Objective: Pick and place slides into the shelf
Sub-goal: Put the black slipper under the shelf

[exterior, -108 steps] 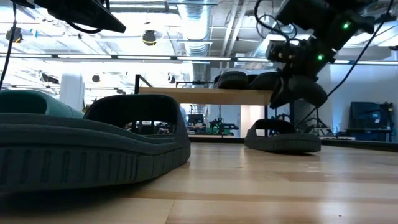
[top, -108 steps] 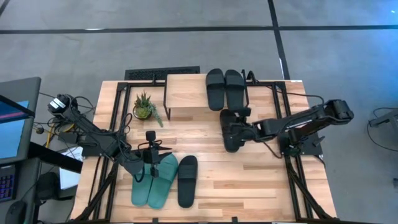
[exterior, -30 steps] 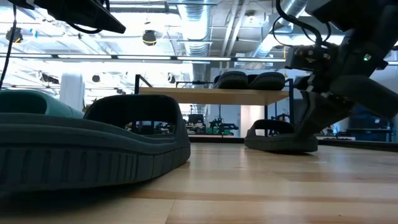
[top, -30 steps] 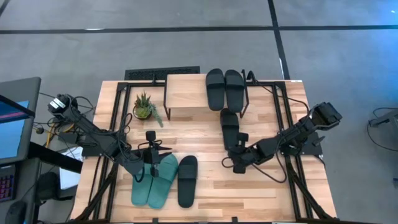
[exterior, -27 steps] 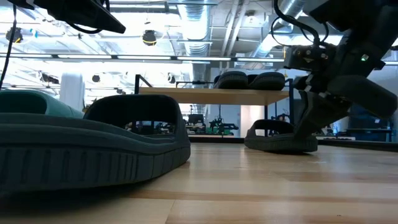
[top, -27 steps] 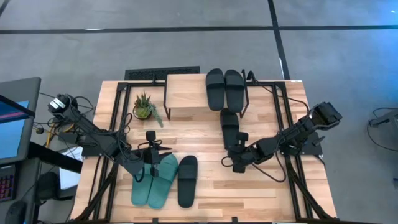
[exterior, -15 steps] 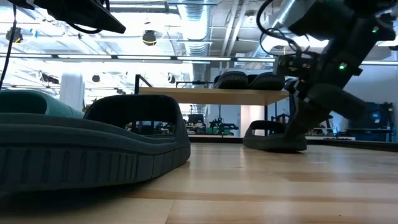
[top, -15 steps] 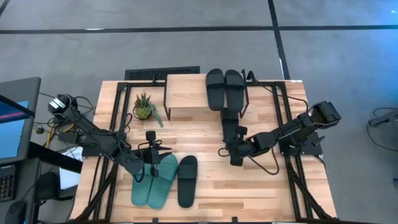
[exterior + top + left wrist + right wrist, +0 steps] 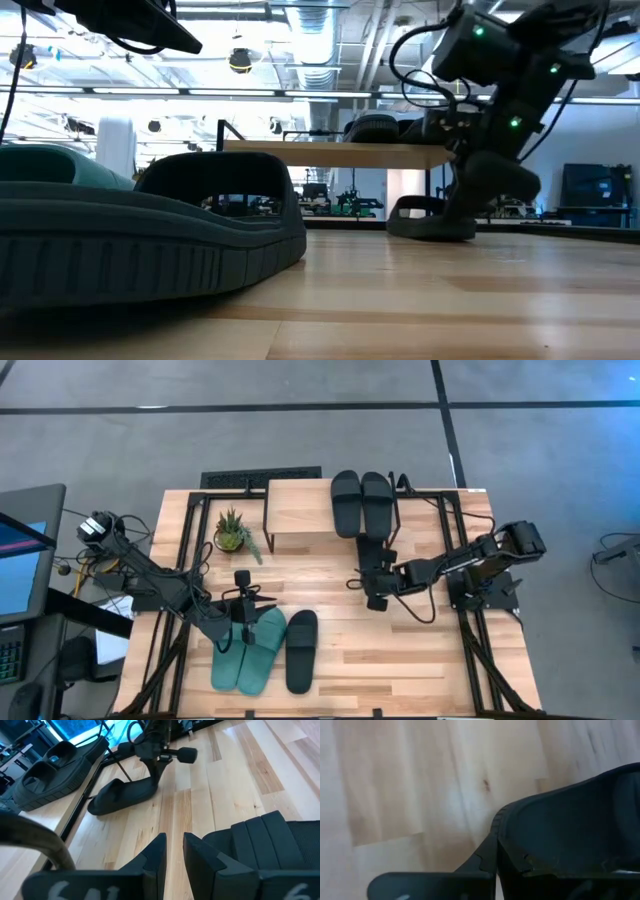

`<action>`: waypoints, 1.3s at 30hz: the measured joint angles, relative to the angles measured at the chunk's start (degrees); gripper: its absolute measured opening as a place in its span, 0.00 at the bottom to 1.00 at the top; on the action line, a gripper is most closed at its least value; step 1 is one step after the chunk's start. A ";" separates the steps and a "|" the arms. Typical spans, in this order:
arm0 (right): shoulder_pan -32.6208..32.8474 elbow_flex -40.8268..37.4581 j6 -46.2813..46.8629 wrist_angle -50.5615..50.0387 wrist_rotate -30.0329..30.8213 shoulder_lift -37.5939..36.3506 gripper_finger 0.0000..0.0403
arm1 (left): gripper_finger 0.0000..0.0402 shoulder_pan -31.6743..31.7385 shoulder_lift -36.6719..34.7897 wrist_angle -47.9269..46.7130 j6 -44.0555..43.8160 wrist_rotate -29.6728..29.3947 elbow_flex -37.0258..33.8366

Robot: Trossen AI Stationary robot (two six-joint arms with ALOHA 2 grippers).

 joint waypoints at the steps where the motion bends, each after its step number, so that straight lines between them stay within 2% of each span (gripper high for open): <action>1: -0.51 0.00 -0.33 0.14 0.00 0.00 0.00 | 0.14 0.00 0.00 0.00 0.12 0.00 0.00; 19: -8.25 0.00 -5.57 2.70 -2.71 -0.02 0.00 | 0.14 -0.01 0.00 0.00 0.30 0.00 0.00; 39: -12.61 0.00 -9.03 4.46 -3.95 -0.02 0.00 | 0.14 0.00 0.00 0.00 0.30 0.00 0.00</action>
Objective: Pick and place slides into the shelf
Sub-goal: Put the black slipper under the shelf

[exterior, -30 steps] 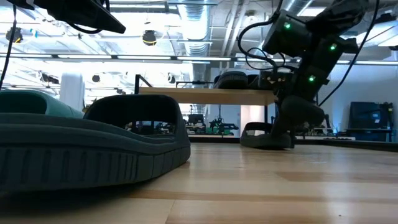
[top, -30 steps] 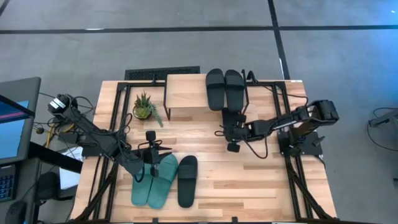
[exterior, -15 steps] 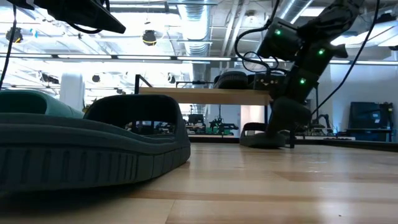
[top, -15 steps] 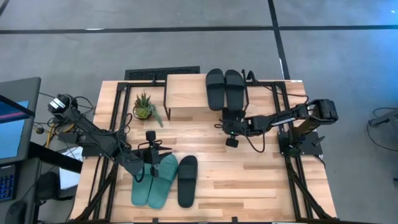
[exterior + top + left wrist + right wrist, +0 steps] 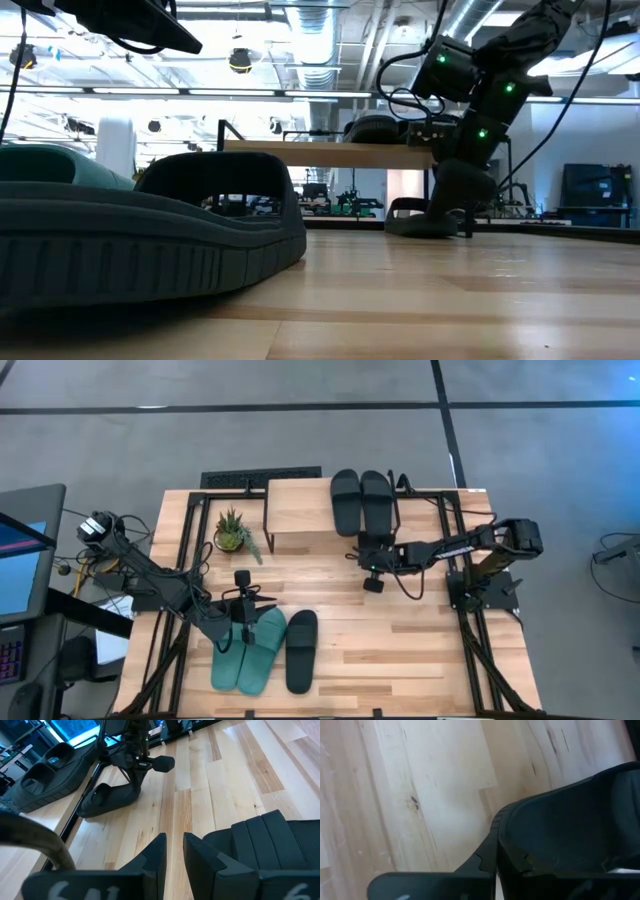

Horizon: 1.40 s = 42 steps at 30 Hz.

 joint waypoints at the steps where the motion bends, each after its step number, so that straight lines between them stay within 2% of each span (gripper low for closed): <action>1: -0.15 0.00 -0.11 -0.01 -0.12 0.00 0.00 | 0.14 -0.01 0.00 0.00 0.00 0.00 0.00; 19: 0.49 0.00 0.37 0.44 -1.90 0.00 0.01 | 0.14 0.00 0.00 0.00 0.42 0.00 0.00; 32: 2.61 0.00 1.52 0.44 -1.90 0.00 0.16 | 0.14 -0.02 0.00 0.02 0.39 0.00 0.00; 42: 6.49 0.00 4.42 0.05 -1.86 0.00 0.16 | 0.14 -0.01 0.00 0.04 -0.09 0.01 0.00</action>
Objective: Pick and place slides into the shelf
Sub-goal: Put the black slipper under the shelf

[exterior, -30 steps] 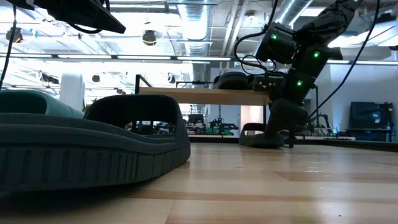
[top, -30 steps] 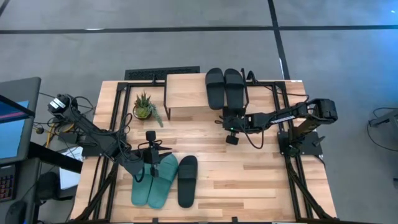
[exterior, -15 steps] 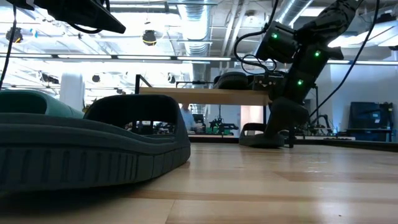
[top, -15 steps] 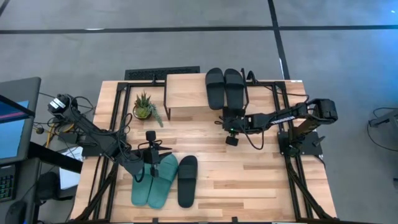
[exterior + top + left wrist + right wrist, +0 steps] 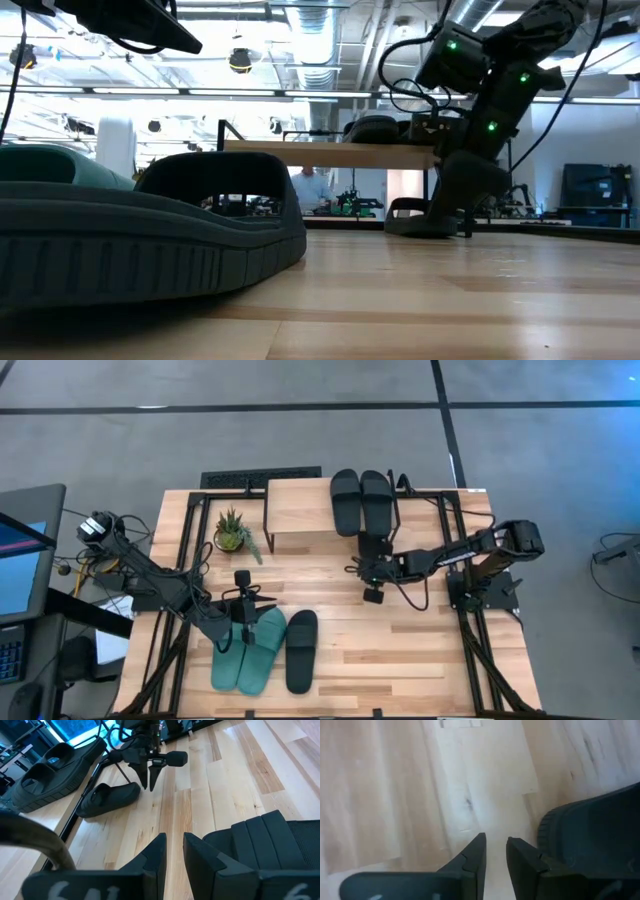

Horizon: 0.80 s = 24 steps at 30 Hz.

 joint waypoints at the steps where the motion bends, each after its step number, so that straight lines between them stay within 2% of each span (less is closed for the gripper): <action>1: 0.39 0.00 0.29 -0.10 0.01 0.00 0.16 | 0.14 0.00 0.00 0.00 -0.03 0.00 0.00; 10: 4.08 0.44 4.07 -2.36 1.56 0.00 0.16 | 0.14 -0.01 0.00 0.00 -0.06 0.00 0.00; 15: 7.09 3.13 6.64 -6.86 3.11 -0.02 0.16 | 0.14 -0.01 0.00 0.00 -0.06 -0.01 0.00; 24: 14.17 8.14 7.22 -7.41 3.24 -0.02 0.16 | 0.14 -0.01 0.00 0.00 -0.08 0.01 0.00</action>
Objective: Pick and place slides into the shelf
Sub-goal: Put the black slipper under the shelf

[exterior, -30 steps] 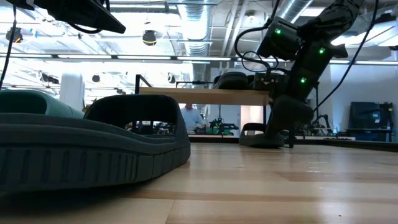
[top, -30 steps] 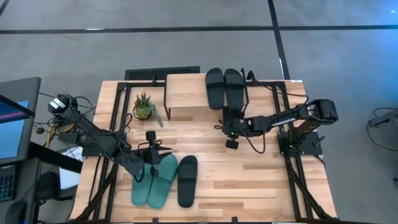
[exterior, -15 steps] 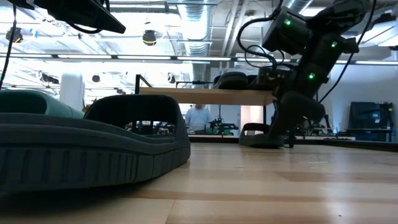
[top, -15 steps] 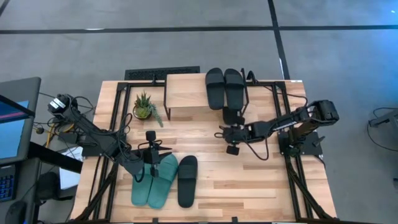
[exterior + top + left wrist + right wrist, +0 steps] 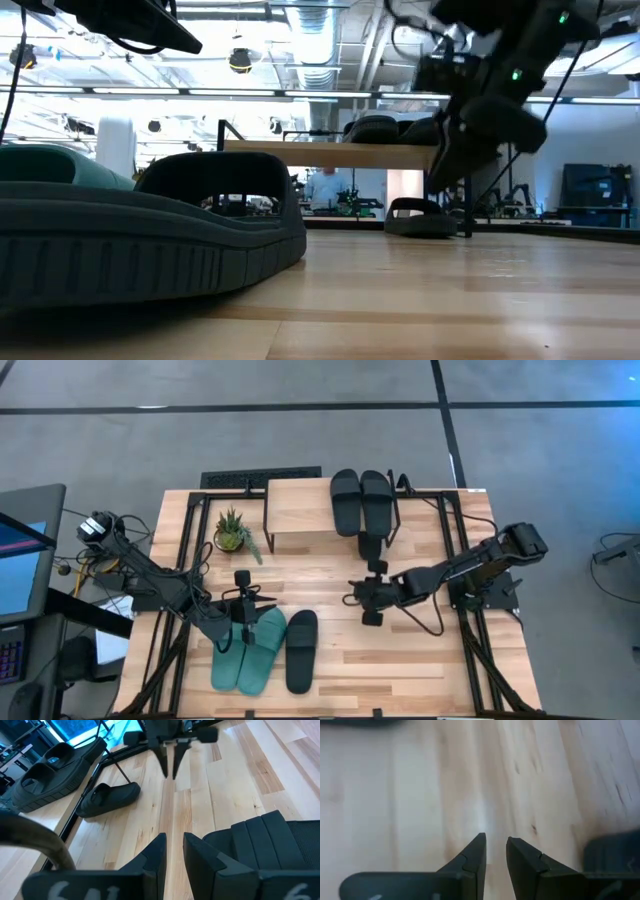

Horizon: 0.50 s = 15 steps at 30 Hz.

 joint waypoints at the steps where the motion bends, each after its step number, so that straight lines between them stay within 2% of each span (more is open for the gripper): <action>1: 0.77 0.45 0.03 -0.01 0.01 0.00 0.16 | 0.14 0.01 0.00 0.00 0.00 0.00 0.00; 15: 10.80 3.40 3.36 3.10 3.25 0.00 0.16 | 0.14 0.01 0.00 -0.02 -0.93 2.97 0.00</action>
